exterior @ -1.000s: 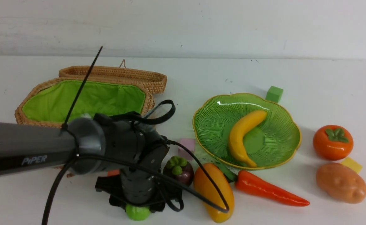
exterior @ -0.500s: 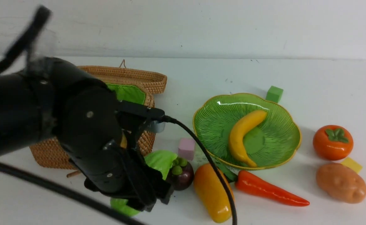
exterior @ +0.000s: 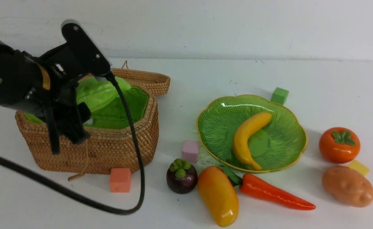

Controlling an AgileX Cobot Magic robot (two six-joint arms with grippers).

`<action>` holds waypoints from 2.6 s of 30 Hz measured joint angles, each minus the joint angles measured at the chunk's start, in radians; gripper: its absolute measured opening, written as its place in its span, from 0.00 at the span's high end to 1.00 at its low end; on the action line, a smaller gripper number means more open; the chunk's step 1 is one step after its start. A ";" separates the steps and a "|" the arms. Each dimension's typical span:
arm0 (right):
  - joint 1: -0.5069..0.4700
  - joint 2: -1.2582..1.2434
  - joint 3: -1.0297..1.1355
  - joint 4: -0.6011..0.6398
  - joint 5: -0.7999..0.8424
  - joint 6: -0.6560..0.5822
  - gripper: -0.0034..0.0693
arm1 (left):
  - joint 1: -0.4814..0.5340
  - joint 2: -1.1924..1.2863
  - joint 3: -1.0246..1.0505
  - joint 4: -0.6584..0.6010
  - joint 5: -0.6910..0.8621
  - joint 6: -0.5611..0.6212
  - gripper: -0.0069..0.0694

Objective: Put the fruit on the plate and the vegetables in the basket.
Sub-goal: Take a chayote with your left arm and place it on the basket on the left, then grab a mangosteen with your left arm and put it on the plate on the right

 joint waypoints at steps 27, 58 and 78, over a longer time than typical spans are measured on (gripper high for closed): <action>0.000 0.001 0.000 0.024 0.054 -0.037 0.81 | 0.124 0.121 -0.031 0.082 -0.141 -0.013 0.07; 0.000 0.001 0.000 -0.376 0.091 0.347 0.81 | -0.331 -0.071 -0.033 -0.430 0.319 -0.607 0.93; 0.000 0.001 0.000 -0.545 0.105 0.534 0.80 | -0.375 0.090 -0.037 -0.385 0.174 -0.638 0.70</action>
